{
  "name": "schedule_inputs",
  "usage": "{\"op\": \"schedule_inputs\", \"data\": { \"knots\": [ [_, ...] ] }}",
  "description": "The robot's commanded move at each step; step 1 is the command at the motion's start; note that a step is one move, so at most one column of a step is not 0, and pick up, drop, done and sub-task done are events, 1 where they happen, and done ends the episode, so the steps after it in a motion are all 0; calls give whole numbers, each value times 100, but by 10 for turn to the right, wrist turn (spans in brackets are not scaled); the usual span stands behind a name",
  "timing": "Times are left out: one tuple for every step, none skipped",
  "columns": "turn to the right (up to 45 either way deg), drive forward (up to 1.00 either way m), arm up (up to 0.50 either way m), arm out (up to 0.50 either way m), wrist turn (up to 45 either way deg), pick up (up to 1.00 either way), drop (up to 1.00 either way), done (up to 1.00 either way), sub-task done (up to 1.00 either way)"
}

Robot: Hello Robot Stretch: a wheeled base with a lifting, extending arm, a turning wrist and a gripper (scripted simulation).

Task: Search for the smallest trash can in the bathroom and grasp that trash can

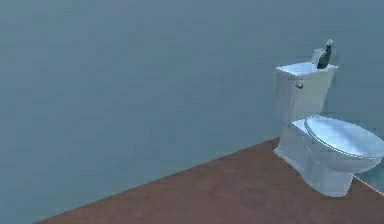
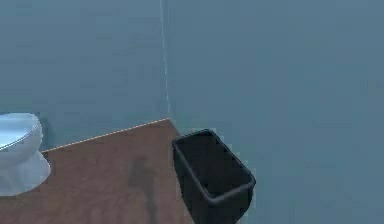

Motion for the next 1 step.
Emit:
{"op": "schedule_inputs", "data": {
  "knots": [
    [-450, 0, 0, 0, 0, 0, 0, 0, 0]
  ]
}}
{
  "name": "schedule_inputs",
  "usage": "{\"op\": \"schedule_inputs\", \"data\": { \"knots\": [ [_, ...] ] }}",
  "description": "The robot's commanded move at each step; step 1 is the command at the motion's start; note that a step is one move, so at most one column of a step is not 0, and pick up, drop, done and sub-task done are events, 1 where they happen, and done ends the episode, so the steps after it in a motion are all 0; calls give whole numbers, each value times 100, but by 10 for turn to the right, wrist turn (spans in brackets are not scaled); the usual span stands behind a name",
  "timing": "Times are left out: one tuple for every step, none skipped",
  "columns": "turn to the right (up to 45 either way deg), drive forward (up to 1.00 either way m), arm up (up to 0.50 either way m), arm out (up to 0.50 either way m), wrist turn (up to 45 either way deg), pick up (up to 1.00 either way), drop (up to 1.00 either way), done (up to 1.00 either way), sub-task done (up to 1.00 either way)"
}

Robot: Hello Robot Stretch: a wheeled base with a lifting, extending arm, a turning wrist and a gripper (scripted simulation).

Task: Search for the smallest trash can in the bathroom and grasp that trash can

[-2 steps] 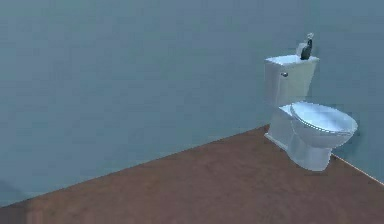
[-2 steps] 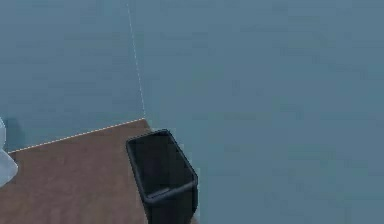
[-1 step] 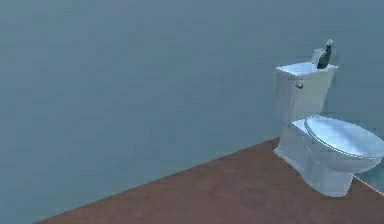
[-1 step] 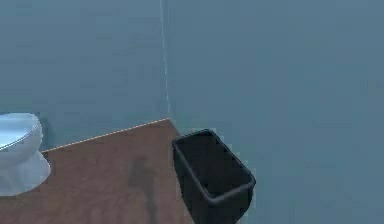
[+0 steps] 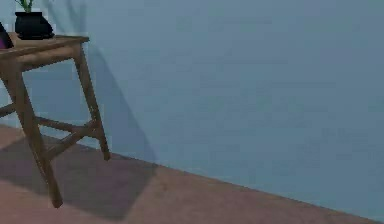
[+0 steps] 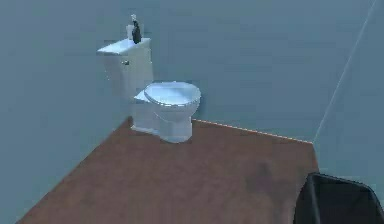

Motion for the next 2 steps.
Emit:
{"op": "schedule_inputs", "data": {
  "knots": [
    [-450, 0, 0, 0, 0, 0, 0, 0, 0],
    [-30, 0, 0, 0, 0, 0, 0, 0, 0]
  ]
}}
